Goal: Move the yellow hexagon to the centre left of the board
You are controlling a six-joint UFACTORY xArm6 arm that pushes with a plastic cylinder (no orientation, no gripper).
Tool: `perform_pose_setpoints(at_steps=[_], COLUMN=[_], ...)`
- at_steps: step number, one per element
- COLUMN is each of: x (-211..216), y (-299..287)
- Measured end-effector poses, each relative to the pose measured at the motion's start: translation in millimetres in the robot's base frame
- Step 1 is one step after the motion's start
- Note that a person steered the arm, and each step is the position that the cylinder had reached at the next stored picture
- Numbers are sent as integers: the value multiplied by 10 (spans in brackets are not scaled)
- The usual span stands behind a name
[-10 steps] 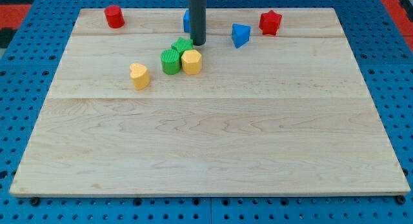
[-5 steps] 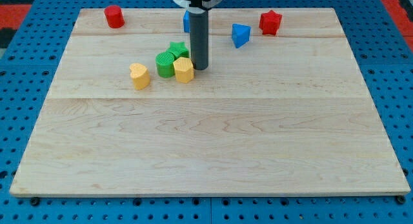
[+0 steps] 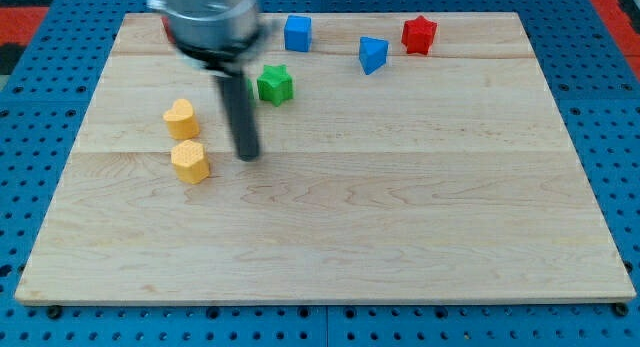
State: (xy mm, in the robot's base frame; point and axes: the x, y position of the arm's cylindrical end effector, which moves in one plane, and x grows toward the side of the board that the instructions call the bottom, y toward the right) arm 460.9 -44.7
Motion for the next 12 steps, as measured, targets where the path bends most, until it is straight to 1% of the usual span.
perform_pose_setpoints(at_steps=[1,2,3,4,5,7,8,9,11,12], x=[362,244,1,-380,-512,-500,-619,-621,-623,-869], y=[-204,-896,-1301,-1463,-1497,-1490,-1131,-911,-829,-490])
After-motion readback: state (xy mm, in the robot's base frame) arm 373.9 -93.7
